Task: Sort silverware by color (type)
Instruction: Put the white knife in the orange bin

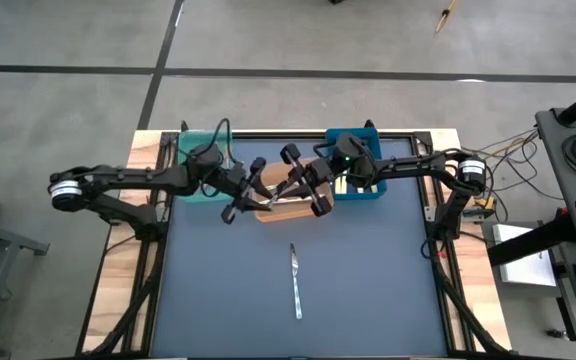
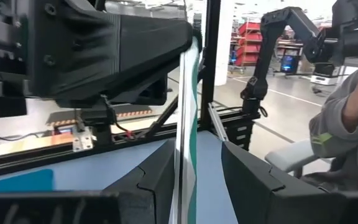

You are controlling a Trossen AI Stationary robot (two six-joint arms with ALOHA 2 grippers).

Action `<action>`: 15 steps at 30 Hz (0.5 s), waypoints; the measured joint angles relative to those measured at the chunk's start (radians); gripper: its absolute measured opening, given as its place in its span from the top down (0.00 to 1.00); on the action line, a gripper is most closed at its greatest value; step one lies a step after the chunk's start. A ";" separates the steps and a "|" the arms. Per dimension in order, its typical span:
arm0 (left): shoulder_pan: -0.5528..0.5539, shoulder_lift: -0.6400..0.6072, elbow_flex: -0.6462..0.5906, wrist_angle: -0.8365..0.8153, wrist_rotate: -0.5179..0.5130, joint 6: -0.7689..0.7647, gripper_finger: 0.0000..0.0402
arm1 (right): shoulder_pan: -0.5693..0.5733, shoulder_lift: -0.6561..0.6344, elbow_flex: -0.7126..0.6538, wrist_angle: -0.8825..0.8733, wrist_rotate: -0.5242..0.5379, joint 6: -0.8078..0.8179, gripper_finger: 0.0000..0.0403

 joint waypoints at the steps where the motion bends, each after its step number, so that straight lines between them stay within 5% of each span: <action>1: 0.000 0.011 0.006 0.001 0.005 0.000 0.72 | 0.000 0.000 0.000 -0.001 0.000 -0.003 0.97; 8: -0.001 0.057 0.029 -0.001 0.009 0.008 0.73 | 0.002 0.000 0.000 -0.018 0.006 -0.017 0.97; 15: 0.004 0.036 0.024 -0.002 0.007 0.029 0.95 | 0.002 0.000 0.000 -0.035 0.007 -0.028 0.97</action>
